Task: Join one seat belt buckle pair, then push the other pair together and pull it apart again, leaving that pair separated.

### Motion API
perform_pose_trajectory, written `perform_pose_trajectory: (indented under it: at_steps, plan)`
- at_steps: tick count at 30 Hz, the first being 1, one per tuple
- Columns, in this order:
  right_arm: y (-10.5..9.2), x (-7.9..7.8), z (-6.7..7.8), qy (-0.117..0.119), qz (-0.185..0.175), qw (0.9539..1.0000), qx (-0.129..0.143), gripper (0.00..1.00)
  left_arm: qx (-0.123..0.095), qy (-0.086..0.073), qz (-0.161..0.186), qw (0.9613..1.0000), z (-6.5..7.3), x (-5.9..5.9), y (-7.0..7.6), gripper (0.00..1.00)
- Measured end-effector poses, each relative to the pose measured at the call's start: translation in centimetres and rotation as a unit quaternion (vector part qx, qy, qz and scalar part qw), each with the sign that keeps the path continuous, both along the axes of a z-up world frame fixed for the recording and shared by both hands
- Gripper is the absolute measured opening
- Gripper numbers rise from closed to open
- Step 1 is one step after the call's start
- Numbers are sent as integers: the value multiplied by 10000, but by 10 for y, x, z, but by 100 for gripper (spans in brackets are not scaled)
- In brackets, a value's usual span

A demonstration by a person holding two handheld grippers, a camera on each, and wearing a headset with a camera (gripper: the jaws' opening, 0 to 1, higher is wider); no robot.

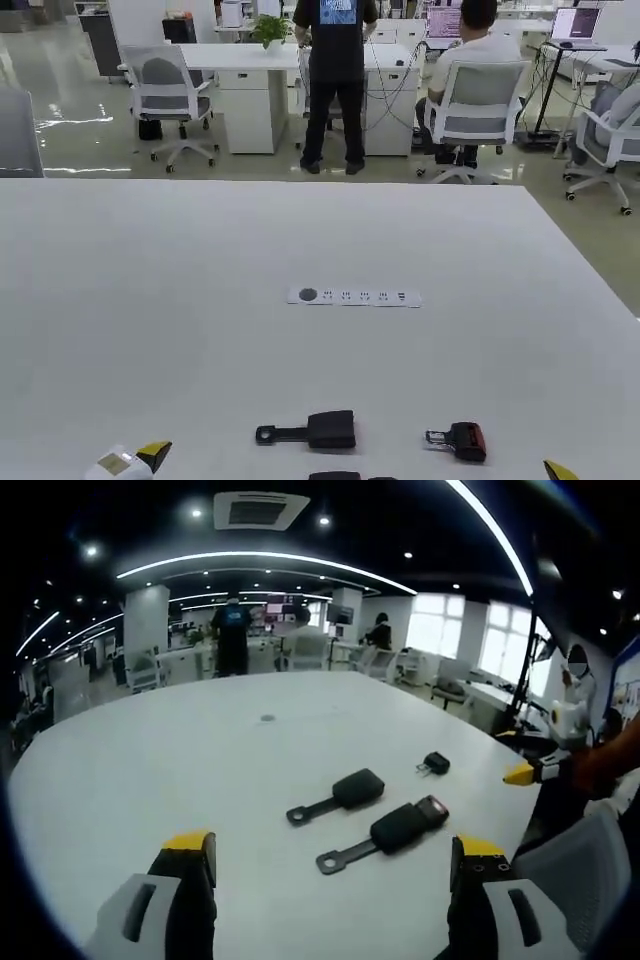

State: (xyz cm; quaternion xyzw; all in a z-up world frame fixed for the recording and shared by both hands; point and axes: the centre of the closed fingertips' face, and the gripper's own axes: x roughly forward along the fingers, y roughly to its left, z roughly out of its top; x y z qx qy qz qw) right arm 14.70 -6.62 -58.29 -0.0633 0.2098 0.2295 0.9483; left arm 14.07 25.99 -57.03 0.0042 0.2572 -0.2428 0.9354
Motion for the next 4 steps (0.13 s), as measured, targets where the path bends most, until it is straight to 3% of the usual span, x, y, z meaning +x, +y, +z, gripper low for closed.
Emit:
perform_pose_trajectory:
  at_steps: [4]
  plan:
    - [-1,-5,-2,39,-40,10000,22,99,-49,25,33,10000,1,-3,-1,100]
